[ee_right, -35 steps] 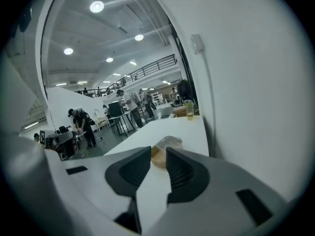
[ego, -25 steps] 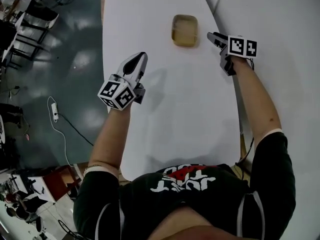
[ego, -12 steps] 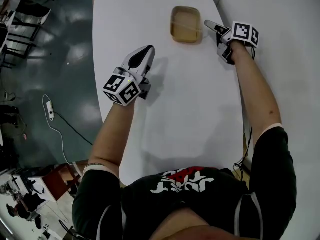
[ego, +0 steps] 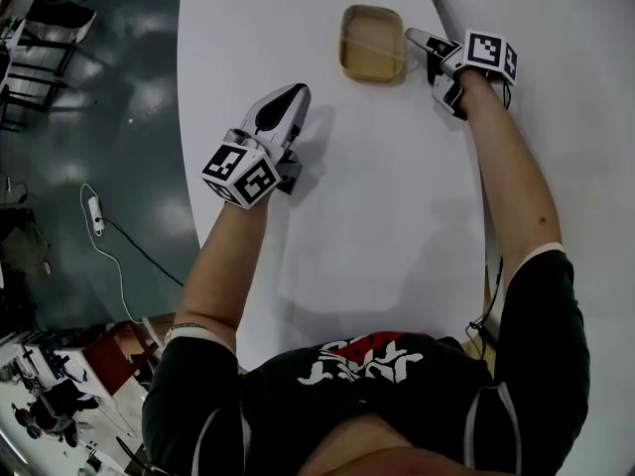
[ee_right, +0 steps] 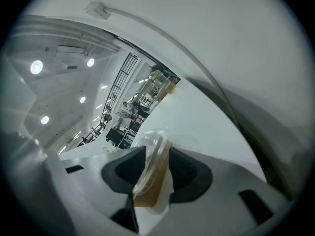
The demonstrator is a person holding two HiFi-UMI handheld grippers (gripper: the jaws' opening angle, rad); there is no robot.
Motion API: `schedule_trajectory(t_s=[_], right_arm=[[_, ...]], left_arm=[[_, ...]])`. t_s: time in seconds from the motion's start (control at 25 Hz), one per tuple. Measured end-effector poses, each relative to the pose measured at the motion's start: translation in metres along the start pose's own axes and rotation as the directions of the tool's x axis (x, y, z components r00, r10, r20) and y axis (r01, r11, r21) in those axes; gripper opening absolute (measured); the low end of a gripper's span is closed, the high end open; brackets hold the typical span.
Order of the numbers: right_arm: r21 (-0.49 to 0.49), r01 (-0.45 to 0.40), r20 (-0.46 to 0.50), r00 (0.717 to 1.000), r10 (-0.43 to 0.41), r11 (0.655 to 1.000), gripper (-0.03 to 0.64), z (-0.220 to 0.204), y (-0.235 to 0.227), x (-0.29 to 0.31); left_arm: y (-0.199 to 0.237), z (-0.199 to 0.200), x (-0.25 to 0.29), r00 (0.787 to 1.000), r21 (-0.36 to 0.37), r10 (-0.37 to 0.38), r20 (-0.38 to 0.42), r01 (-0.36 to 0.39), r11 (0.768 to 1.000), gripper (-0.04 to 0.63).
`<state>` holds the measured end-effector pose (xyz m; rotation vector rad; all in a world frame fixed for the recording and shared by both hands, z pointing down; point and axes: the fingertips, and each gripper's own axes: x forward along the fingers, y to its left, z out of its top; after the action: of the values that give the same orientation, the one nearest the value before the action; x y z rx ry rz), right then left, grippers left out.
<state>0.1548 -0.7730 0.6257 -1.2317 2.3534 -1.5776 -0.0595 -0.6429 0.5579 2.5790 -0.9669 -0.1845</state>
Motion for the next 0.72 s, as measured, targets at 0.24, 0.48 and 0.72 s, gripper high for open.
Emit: schedule_trajectory(t_s=[0.24,0.48,0.72], right_arm=[[0.022,-0.037,0.013,0.999,0.037,0.999,0.116,-0.005,0.003,-0.006],[0.079,-0.177,0.074,0.982,0.171,0.981,0.035,0.006,0.027,-0.021],[0.001,-0.238,0.104,0.966,0.237,0.971,0.031,0.012,0.054,-0.033]], left_arm=[[-0.003,0.0,-0.003,1.0,-0.008,0.002,0.006,-0.002,1.0,0.006],[-0.006,0.006,-0.002,1.0,-0.008,0.011,0.021,-0.011,1.0,0.006],[-0.003,0.015,-0.013,0.999,0.008,0.018,0.04,-0.018,1.0,0.006]])
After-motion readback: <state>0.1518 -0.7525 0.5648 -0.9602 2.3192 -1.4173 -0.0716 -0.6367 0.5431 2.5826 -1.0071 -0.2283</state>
